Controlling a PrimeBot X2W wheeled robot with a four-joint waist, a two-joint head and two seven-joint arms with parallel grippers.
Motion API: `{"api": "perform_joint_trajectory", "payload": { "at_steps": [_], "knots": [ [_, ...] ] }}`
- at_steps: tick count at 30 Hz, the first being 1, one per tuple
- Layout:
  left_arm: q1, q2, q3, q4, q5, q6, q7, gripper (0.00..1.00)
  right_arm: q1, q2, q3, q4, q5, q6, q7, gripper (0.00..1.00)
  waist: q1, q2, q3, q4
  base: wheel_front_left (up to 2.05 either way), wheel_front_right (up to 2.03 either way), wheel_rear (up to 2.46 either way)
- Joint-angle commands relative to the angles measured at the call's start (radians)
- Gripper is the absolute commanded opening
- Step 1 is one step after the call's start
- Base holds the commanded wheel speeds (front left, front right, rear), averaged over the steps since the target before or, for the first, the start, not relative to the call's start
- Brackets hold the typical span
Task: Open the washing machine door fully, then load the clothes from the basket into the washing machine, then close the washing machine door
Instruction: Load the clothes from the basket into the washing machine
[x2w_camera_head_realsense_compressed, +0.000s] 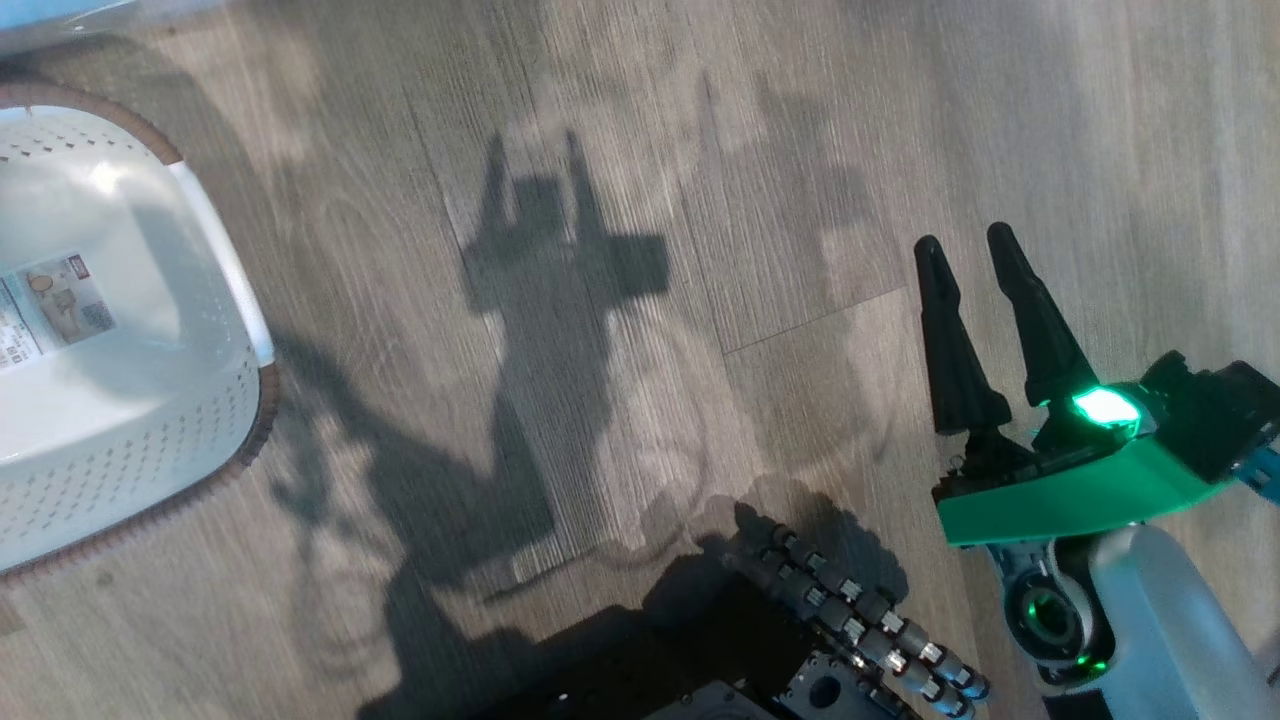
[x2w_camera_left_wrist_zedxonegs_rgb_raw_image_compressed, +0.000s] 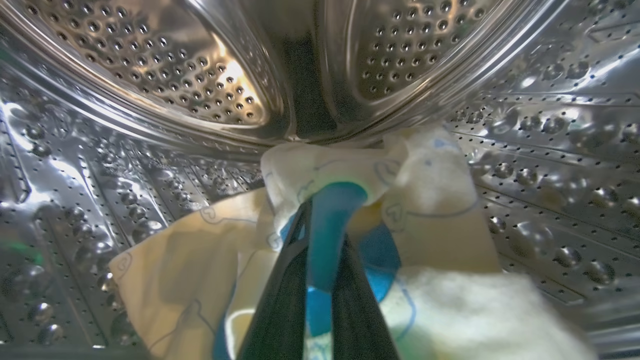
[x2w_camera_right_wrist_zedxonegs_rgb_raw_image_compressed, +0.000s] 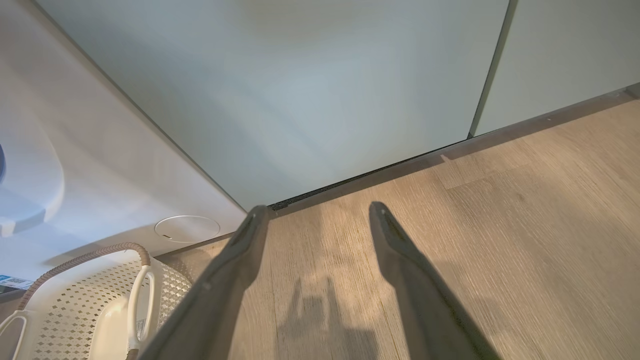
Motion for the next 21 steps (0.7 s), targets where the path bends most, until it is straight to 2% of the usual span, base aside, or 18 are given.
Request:
{"api": "perform_joint_trajectory", "payload": {
  "at_steps": [1, 2, 3, 10, 21],
  "knots": [
    [-0.027, 0.032, 0.018, -0.026, -0.004, 0.000, 0.005, 0.13, 0.016, -0.005, 0.012, -0.020, 0.009, 0.000, -0.006, 1.00, 0.0000, 0.0000, 0.002, 0.001, 0.00, 0.00, 0.00],
    [-0.029, 0.026, 0.020, -0.019, -0.013, -0.001, 0.016, 0.60, 0.013, -0.005, 0.011, -0.020, 0.010, 0.000, -0.006, 1.00, 0.0000, 0.0000, 0.003, 0.002, 0.00, 0.00, 0.00],
    [-0.030, 0.023, 0.017, -0.016, -0.017, -0.004, 0.027, 1.00, 0.011, -0.005, 0.011, -0.020, 0.010, 0.000, -0.006, 1.00, 0.0000, 0.0000, 0.005, 0.004, 0.00, 0.00, 0.00],
    [-0.020, 0.001, 0.030, -0.027, -0.048, 0.003, -0.005, 1.00, -0.005, -0.005, 0.006, -0.018, 0.005, 0.000, -0.006, 1.00, 0.0000, 0.0000, 0.003, 0.019, 0.00, 0.00, 0.00],
    [0.097, -0.070, 0.046, -0.049, -0.119, 0.007, -0.119, 1.00, -0.001, -0.005, -0.039, -0.018, -0.049, 0.000, -0.006, 1.00, 0.0000, 0.0000, -0.057, 0.101, 0.00, 0.00, 0.00]
  ]
}}
